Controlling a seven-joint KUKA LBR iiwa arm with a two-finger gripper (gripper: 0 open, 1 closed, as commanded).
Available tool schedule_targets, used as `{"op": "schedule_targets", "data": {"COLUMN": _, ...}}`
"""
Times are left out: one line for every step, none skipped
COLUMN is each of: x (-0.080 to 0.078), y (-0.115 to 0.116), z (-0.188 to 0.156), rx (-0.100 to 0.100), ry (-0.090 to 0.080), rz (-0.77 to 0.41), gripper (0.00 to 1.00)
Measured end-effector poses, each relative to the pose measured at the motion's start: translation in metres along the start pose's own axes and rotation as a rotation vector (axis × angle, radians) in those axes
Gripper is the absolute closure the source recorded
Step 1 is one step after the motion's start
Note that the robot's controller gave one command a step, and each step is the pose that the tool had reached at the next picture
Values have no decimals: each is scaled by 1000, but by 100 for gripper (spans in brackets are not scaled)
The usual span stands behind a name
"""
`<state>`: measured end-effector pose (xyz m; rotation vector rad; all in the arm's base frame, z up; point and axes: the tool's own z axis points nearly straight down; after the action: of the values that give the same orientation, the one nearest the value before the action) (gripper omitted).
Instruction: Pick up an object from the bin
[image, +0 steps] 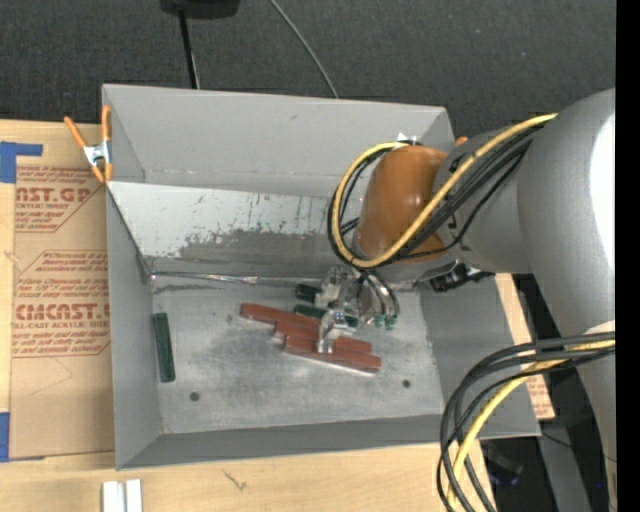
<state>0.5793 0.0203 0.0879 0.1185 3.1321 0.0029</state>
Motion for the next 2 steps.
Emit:
{"op": "schedule_targets", "data": {"x": 0, "y": 0, "z": 0, "rx": 0, "ry": 0, "rz": 0, "gripper": 100}}
{"op": "schedule_targets", "data": {"x": 0, "y": 0, "z": -2, "rx": 0, "ry": 0, "rz": 0, "gripper": 100}}
